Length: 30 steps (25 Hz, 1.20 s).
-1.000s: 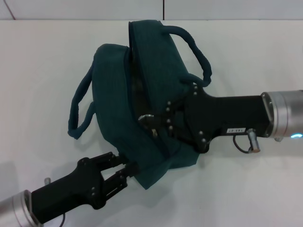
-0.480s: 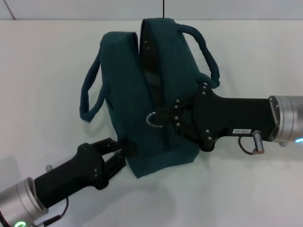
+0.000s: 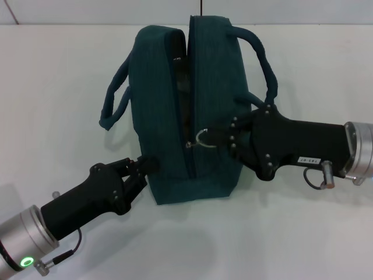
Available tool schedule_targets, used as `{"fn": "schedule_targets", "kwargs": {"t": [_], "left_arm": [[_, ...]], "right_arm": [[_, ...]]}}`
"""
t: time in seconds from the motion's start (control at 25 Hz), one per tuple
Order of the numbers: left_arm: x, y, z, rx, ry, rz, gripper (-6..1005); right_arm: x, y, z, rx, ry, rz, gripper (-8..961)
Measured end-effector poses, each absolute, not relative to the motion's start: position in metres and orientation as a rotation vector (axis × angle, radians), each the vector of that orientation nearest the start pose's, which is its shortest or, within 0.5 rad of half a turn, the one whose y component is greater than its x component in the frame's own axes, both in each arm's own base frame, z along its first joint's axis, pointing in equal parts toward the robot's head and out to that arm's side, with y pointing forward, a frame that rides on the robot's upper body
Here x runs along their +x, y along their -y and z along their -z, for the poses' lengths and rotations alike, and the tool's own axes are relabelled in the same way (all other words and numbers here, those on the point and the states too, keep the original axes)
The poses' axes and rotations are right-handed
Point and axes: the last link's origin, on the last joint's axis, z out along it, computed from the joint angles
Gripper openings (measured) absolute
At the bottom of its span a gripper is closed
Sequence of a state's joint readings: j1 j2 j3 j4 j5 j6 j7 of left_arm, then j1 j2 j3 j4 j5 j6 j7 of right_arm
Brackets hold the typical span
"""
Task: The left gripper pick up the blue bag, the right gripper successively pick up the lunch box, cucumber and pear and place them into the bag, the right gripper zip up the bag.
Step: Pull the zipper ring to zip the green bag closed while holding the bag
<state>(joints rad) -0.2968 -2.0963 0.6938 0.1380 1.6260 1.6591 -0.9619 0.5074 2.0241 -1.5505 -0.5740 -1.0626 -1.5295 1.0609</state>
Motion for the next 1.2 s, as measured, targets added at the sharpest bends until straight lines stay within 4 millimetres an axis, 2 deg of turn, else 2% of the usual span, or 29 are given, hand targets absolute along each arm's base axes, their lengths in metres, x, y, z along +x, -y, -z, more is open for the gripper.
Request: {"fn": "schedule_targets", "kwargs": {"t": [0.36, 0.56, 0.88, 1.2], "left_arm": [[-0.295, -0.22, 0.059, -2.431, 0.813, 1.21, 110], [-0.293, -0.219, 0.058, -2.436, 0.812, 1.232, 205], [-0.287, -0.217, 0.053, -2.484, 0.83, 1.301, 630], [-0.284, -0.226, 0.064, -2.479, 0.859, 1.254, 696]], "right_arm": [[0.161, -0.316, 0.044, -2.833, -0.044, -1.229, 18], [0.16, -0.317, 0.046, -2.837, -0.042, -1.218, 18], [0.157, -0.319, 0.045, -2.838, -0.021, -1.22, 18], [0.149, -0.324, 0.044, -2.823, 0.003, -1.228, 17]]}}
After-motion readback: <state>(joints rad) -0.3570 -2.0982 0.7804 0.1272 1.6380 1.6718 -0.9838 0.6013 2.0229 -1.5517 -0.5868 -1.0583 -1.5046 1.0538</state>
